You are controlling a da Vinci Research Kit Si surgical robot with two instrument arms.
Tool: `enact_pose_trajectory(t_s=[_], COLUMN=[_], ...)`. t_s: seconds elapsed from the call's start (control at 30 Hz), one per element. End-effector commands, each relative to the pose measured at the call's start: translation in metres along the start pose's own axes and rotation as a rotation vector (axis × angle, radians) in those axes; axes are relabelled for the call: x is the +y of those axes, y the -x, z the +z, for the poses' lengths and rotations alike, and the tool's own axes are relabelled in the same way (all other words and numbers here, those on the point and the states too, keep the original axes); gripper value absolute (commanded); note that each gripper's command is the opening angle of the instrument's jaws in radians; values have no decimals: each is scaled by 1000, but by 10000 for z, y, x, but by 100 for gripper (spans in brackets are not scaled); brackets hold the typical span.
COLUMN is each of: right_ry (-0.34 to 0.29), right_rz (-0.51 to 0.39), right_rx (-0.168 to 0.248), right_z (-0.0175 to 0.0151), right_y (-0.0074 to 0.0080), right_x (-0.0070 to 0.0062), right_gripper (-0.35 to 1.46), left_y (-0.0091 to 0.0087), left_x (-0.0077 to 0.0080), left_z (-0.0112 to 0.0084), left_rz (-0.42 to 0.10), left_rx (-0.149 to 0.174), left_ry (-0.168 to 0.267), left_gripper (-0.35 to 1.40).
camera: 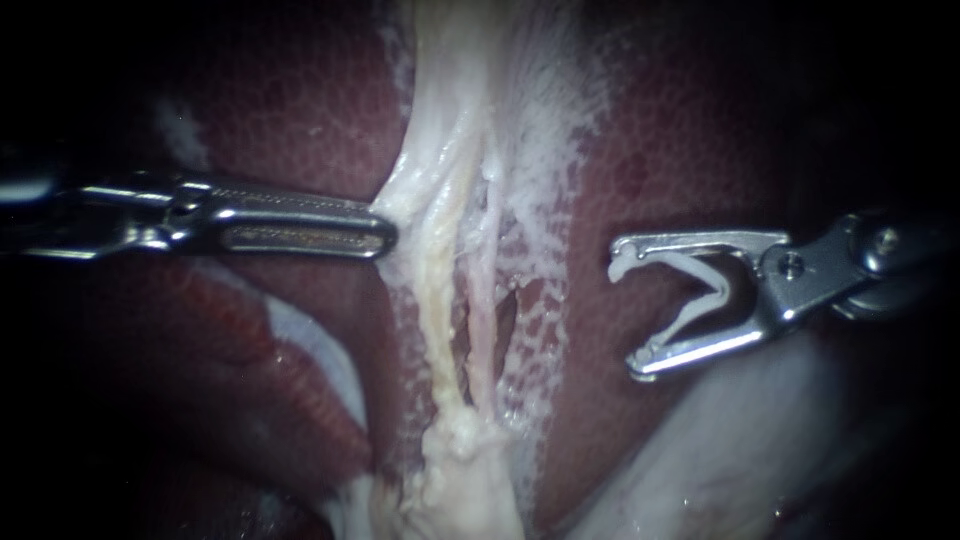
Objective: Clipping first clip left tube
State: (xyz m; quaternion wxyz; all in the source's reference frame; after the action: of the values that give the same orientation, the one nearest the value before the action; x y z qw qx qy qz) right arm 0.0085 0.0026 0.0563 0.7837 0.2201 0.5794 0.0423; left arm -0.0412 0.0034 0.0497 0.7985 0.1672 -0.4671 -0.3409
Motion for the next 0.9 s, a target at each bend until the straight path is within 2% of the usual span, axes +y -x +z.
enact_pose_trajectory(t_s=[0.03, 0.27, 0.47, 0.6, 0.9], right_ry=[-1, -37, -39, -34, -41], right_rz=[4, 34, 56, 68, 81], right_rx=[-1, -3, -8, -14, -25], right_z=[4, 47, 82, 97, 123], right_y=[3, 31, 51, 56, 66], right_x=[-2, -17, -25, -25, -18], right_gripper=[60, 60, 60, 60, 60], left_y=[2, 10, 10, 11, 14], left_x=[-1, -7, -9, -11, -18], left_z=[-2, -10, -11, -11, -11], left_rz=[-1, -12, -12, -13, -8], left_rx=[-3, -13, -13, -13, -13], left_ry=[1, 5, 7, 8, 11], left_gripper=[-35, -35, -35, -35, -35])
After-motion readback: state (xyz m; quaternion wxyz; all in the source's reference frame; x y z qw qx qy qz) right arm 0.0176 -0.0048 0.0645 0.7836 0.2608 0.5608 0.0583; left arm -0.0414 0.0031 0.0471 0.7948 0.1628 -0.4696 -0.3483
